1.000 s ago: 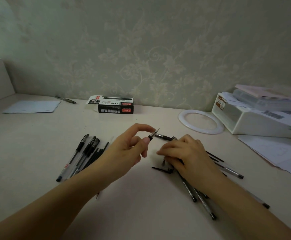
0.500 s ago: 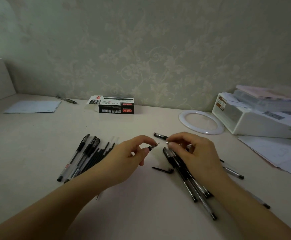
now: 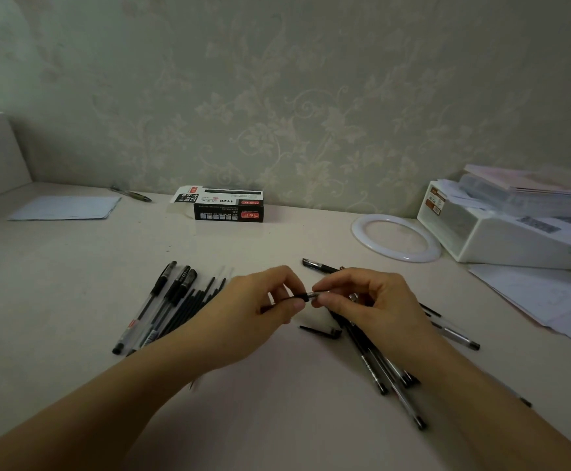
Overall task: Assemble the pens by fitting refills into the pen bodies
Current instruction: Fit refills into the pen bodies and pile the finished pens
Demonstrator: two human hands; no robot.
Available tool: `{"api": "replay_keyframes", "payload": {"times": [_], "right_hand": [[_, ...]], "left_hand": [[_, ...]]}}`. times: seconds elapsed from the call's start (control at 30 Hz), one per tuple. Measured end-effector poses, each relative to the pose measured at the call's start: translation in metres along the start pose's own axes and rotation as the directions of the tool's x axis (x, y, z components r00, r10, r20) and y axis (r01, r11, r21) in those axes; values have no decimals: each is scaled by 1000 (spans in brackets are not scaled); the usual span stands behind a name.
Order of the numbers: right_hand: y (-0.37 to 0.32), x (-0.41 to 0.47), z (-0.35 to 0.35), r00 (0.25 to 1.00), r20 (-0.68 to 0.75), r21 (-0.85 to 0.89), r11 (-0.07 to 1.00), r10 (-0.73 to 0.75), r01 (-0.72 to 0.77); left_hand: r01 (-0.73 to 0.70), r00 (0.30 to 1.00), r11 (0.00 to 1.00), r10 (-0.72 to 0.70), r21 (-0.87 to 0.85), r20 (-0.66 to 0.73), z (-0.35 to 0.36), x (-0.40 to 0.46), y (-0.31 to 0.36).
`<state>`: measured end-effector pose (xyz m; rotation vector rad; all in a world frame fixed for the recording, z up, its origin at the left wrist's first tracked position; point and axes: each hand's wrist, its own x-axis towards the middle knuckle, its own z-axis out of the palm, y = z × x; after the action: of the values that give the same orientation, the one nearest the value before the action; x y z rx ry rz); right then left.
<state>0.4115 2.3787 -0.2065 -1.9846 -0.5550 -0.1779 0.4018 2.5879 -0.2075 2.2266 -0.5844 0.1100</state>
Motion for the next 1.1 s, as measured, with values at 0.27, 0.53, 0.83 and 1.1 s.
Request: {"api": "replay_keyframes", "payload": {"times": [0.27,0.53,0.83,1.1], "right_hand": [[-3,-1,1,1000,-14,-82,996,-28,27],[-4,-2,3,998,5,-179,981,-70,69],[-3,-3,4,997,15,-159,985,-71,73],[-4,-3,2,997,42,-141,987,-70,75]], "left_hand": [[-96,992,994,99,43,-78,2,-1,8],[-78,994,996,81,50,-76,2,-2,8],[-86,995,995,88,51,-51,3,-2,7],[-82,995,996,83,24,-62,2,-1,6]]}}
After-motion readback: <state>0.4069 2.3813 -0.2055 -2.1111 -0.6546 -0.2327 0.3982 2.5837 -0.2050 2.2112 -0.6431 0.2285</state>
